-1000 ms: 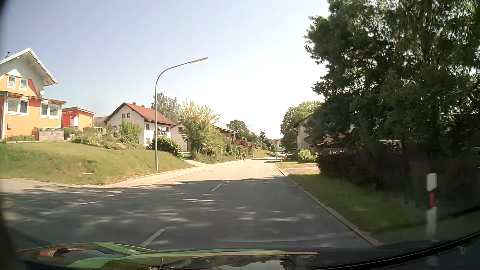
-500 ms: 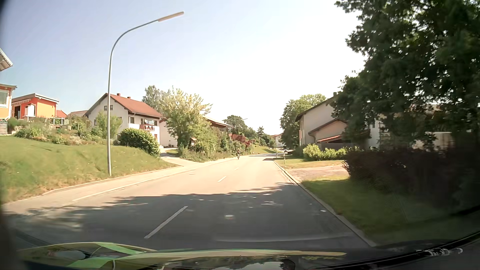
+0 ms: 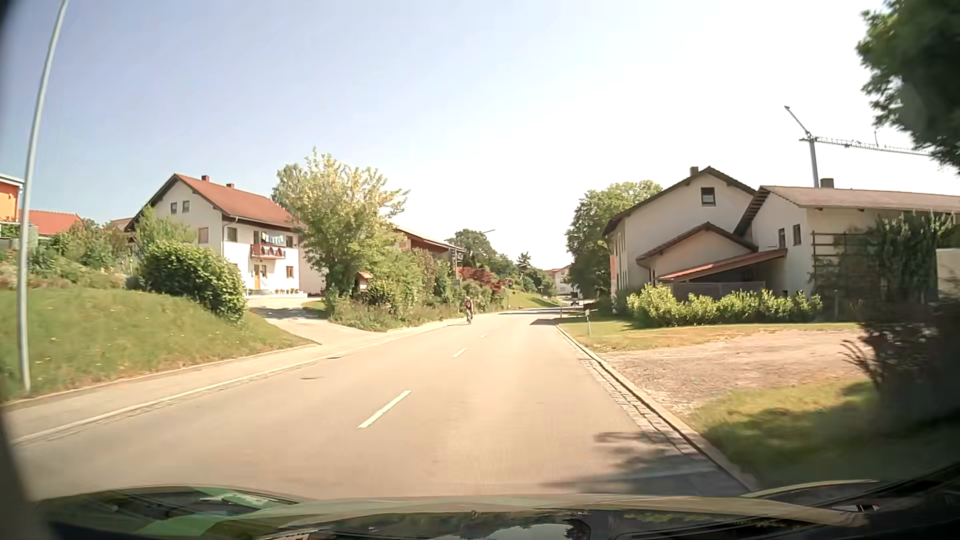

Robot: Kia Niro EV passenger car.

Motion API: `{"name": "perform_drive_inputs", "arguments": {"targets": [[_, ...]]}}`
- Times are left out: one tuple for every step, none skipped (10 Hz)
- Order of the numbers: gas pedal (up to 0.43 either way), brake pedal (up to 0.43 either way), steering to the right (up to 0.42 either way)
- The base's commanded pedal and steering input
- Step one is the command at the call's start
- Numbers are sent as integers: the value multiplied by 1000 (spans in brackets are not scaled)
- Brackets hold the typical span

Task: Follow the waypoints while adhering to traffic rules and regulations

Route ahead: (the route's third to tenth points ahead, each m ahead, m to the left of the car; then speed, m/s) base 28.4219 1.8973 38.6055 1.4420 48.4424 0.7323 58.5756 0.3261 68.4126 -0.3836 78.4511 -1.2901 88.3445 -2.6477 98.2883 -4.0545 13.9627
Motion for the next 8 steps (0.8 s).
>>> {"name": "perform_drive_inputs", "arguments": {"targets": [[138, 0, -5], [169, 0, -4], [169, 0, -4], [169, 0, -3], [169, 0, -2], [157, 0, 0], [150, 0, 2], [150, 0, 4]]}}
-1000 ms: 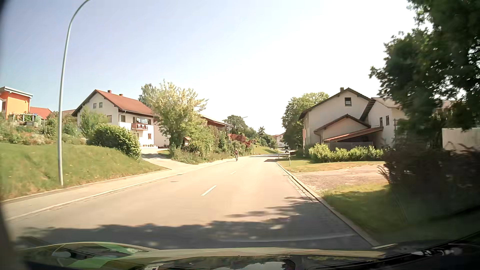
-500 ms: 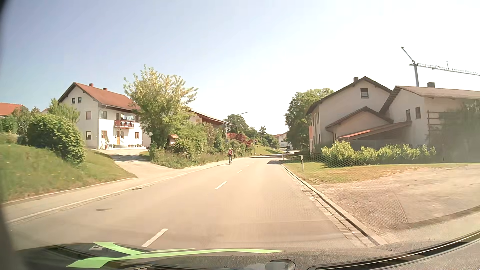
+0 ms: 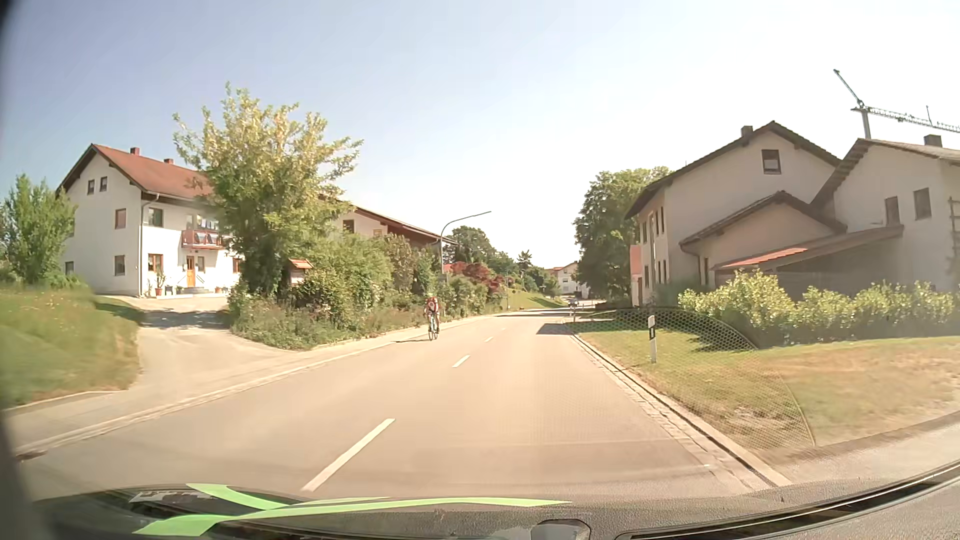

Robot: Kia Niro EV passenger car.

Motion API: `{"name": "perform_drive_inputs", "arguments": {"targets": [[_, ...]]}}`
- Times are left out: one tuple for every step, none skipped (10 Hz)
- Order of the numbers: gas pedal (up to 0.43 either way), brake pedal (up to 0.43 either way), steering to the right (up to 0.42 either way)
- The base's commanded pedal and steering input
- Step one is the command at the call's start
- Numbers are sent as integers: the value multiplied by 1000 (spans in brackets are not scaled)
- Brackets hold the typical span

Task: Follow the waypoints while adhering to traffic rules and regulations

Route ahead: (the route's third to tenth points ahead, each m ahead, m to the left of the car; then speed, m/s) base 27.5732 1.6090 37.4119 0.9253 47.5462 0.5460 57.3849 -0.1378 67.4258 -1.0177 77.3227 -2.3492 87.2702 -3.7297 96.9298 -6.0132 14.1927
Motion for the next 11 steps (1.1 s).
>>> {"name": "perform_drive_inputs", "arguments": {"targets": [[138, 0, 4], [138, 0, 5], [150, 0, 5], [150, 0, 5], [150, 0, 5], [150, 0, 5], [138, 0, 5], [110, 0, 5], [110, 0, 5], [110, 0, 5], [110, 0, 5]]}}
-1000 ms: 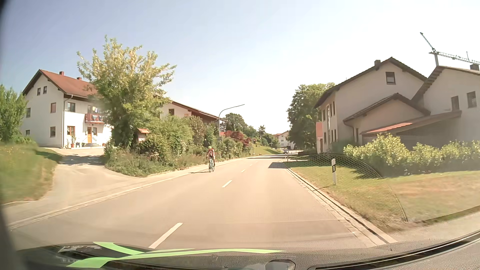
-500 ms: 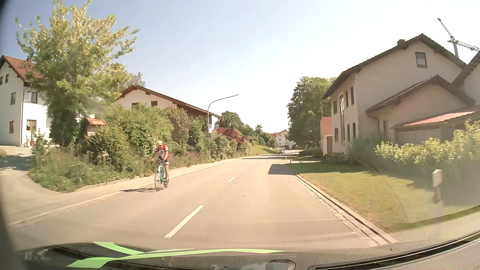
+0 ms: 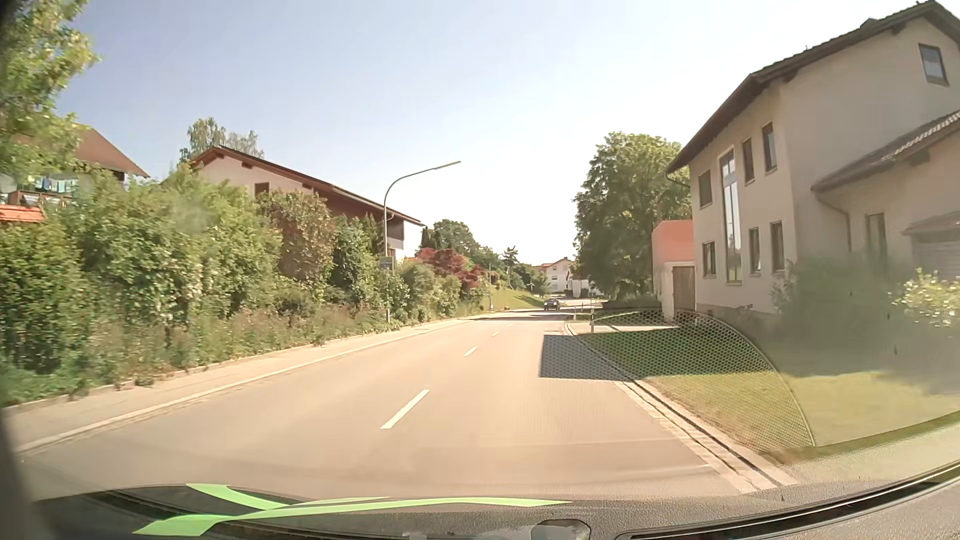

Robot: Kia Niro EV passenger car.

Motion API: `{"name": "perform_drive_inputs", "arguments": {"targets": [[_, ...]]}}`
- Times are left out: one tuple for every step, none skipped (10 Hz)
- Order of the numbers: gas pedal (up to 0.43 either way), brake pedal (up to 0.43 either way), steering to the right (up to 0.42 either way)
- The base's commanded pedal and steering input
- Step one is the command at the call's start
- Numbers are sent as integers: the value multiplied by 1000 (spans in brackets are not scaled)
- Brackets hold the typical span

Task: Follow the waypoints while adhering to traffic rules and regulations

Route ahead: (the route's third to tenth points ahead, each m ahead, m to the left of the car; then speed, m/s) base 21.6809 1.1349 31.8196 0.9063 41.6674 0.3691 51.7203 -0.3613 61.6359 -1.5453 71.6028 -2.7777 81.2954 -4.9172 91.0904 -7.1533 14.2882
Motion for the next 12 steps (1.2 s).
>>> {"name": "perform_drive_inputs", "arguments": {"targets": [[110, 0, 4], [110, 0, 5], [110, 0, 5], [110, 0, 5], [110, 0, 5], [110, 0, 6], [110, 0, 8], [110, 0, 8], [110, 0, 8], [118, 0, 8], [118, 0, 8], [118, 0, 8]]}}
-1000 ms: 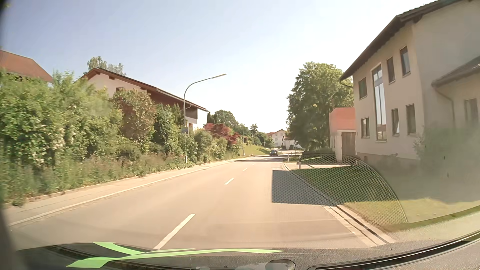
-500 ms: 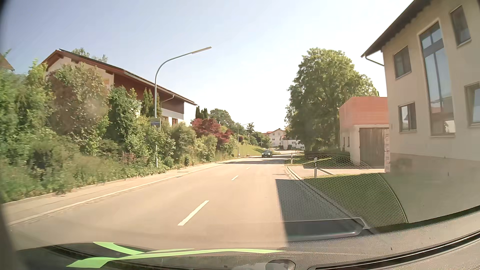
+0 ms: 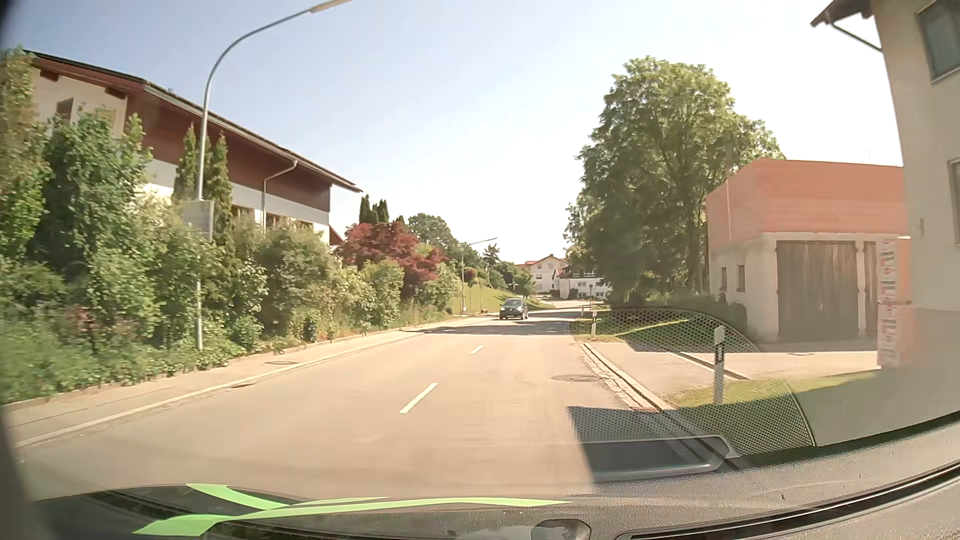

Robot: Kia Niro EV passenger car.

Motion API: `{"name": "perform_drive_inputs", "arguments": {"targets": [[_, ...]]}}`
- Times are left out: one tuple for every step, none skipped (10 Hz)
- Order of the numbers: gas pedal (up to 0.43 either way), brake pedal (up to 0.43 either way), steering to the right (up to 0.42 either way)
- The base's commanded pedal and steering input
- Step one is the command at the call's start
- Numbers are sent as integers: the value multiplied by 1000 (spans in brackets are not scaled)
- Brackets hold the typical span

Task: Follow the waypoints while adhering to traffic rules and regulations

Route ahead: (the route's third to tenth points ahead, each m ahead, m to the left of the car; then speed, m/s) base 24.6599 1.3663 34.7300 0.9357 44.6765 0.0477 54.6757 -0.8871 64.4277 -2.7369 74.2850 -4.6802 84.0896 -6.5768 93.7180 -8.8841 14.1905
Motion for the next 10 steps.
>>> {"name": "perform_drive_inputs", "arguments": {"targets": [[118, 0, 8], [118, 0, 8], [110, 0, 8], [98, 0, 8], [98, 0, 8], [98, 0, 8], [118, 0, 8], [118, 0, 8], [130, 0, 10], [138, 0, 12]]}}
